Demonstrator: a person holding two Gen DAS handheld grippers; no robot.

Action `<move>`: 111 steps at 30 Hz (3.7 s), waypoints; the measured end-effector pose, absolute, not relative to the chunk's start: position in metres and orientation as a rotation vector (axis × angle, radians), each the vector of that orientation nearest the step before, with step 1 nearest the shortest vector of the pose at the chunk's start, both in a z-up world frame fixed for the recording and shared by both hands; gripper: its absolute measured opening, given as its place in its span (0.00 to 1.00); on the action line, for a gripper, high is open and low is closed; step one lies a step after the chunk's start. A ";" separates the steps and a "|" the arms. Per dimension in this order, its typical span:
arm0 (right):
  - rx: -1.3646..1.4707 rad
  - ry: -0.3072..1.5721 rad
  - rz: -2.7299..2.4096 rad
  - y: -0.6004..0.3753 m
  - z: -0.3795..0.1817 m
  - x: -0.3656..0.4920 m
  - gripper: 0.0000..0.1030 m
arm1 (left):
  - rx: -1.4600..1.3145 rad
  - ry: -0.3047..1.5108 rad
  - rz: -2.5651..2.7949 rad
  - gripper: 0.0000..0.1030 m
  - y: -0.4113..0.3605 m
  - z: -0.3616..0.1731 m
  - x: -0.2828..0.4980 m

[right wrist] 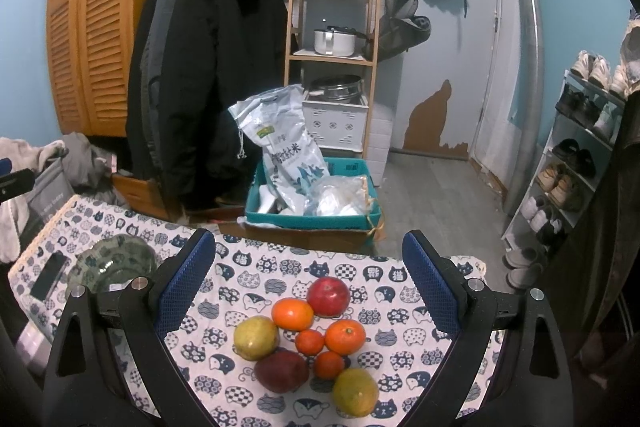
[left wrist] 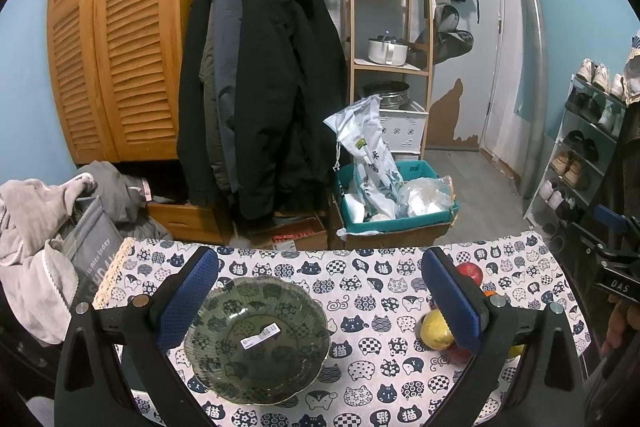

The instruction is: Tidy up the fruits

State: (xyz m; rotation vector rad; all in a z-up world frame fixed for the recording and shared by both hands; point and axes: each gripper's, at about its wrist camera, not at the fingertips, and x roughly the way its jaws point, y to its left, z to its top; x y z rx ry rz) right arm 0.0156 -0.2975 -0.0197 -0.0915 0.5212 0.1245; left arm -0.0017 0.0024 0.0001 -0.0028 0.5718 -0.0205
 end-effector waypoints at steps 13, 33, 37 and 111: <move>-0.096 0.516 0.124 -0.294 -0.019 0.015 0.90 | -0.006 0.574 -0.018 0.99 0.003 0.001 -0.003; -0.094 0.517 0.125 -0.295 -0.018 0.016 0.90 | -0.009 0.574 -0.018 0.99 0.003 0.001 -0.003; -0.095 0.517 0.125 -0.295 -0.018 0.016 0.90 | -0.008 0.574 -0.018 0.99 0.003 0.001 -0.003; -0.021 1.141 0.043 -0.383 -0.204 0.054 0.90 | 0.054 1.074 -0.175 0.99 -0.102 -0.173 0.072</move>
